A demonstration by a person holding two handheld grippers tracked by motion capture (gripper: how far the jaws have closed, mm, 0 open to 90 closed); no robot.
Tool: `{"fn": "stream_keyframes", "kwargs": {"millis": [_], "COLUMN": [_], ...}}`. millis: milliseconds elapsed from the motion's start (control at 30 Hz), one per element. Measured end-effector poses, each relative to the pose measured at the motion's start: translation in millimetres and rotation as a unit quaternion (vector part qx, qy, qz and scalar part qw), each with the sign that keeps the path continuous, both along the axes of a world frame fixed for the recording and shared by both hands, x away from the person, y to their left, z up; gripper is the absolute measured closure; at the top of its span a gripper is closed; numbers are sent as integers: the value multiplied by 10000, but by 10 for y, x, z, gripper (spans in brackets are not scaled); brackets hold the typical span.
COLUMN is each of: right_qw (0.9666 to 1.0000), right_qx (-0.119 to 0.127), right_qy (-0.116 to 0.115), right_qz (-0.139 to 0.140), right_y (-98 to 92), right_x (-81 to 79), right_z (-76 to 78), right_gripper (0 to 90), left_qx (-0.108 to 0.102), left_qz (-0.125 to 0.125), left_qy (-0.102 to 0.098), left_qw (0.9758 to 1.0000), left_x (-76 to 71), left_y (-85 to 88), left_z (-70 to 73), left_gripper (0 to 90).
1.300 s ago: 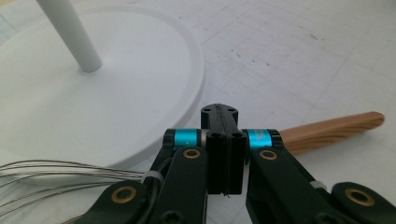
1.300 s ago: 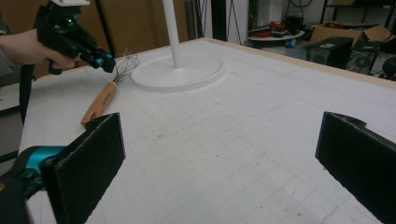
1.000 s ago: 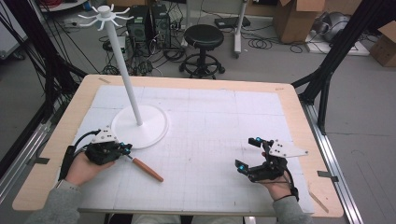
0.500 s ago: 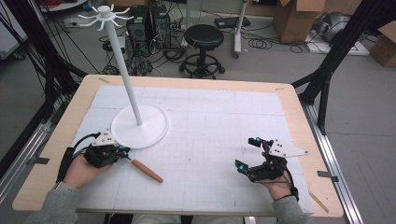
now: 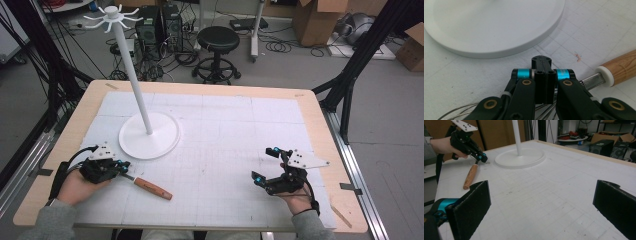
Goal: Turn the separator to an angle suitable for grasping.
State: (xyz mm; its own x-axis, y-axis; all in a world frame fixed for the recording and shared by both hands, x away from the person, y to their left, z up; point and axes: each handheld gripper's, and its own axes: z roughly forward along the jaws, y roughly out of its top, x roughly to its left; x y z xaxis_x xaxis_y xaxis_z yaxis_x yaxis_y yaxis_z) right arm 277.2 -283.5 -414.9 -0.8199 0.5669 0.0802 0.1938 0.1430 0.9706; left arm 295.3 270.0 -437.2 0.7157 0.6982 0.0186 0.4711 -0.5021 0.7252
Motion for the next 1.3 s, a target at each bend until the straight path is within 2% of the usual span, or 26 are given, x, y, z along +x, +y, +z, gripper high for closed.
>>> {"fn": "stream_keyframes", "kwargs": {"millis": [167, 267, 500, 733, 967, 1200, 1300], "right_qw": [10000, 10000, 10000, 10000, 10000, 10000, 10000], "right_qx": [10, 10, 10, 9, 12, -6, -9], "right_qy": [1, 2, -16, -15, -21, -15, -13], "right_qz": [-3, 0, 12, 5, -4, 0, 8], "right_y": [-1, -2, 0, 0, 2, 4, 6], "right_x": [-1, -5, -2, -2, -5, -3, -1], "right_z": [1, 3, 3, 3, 4, 2, 1], "right_gripper": [5, 5, 5, 5, 5, 5, 5], "left_qx": [150, 76, -1, -12, -43, -150, -335], "left_qz": [-37, -6, 84, 114, 252, 334, 369], "left_qy": [93, 174, 295, 288, 299, 251, 7], "left_qw": [9998, 9998, 9995, 9995, 9992, 9990, 9988], "left_x": [-32, -45, -183, -333, -435, -503, -508], "left_y": [-18, 2, 72, 133, 174, 195, 193], "left_z": [-25, -24, -14, -10, -10, -15, 35], "left_gripper": [898, 899, 899, 899, 899, 899, 898]}}
